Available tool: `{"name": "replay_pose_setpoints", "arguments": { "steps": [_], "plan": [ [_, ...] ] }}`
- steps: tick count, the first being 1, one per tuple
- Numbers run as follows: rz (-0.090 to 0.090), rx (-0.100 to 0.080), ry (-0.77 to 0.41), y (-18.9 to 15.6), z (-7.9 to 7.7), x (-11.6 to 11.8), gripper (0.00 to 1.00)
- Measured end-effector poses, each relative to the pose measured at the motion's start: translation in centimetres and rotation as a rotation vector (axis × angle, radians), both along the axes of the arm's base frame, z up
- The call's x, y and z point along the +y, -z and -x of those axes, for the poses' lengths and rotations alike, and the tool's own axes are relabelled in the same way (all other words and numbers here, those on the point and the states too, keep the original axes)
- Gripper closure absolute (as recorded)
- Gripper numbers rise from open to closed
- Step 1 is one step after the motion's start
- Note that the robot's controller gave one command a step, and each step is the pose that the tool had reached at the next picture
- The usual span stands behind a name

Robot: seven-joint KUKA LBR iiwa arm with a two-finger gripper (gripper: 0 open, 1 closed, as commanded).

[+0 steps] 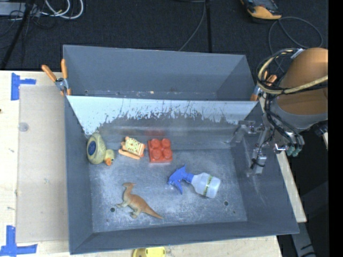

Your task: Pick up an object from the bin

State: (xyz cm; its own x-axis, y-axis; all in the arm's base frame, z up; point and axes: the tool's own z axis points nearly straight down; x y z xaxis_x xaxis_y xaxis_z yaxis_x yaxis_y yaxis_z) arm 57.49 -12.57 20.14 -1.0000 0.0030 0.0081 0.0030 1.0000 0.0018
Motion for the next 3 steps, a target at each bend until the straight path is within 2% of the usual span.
{"name": "replay_pose_setpoints", "arguments": {
  "steps": [1, 2, 3],
  "plan": [
    [0.000, -0.001, -0.001, -0.2, 0.0, 0.0, 0.00],
    [0.001, -0.012, -0.050, 3.0, -1.7, -1.4, 0.00],
    [0.001, -0.004, -0.010, 7.7, 2.7, 1.7, 0.00]
  ]
}}
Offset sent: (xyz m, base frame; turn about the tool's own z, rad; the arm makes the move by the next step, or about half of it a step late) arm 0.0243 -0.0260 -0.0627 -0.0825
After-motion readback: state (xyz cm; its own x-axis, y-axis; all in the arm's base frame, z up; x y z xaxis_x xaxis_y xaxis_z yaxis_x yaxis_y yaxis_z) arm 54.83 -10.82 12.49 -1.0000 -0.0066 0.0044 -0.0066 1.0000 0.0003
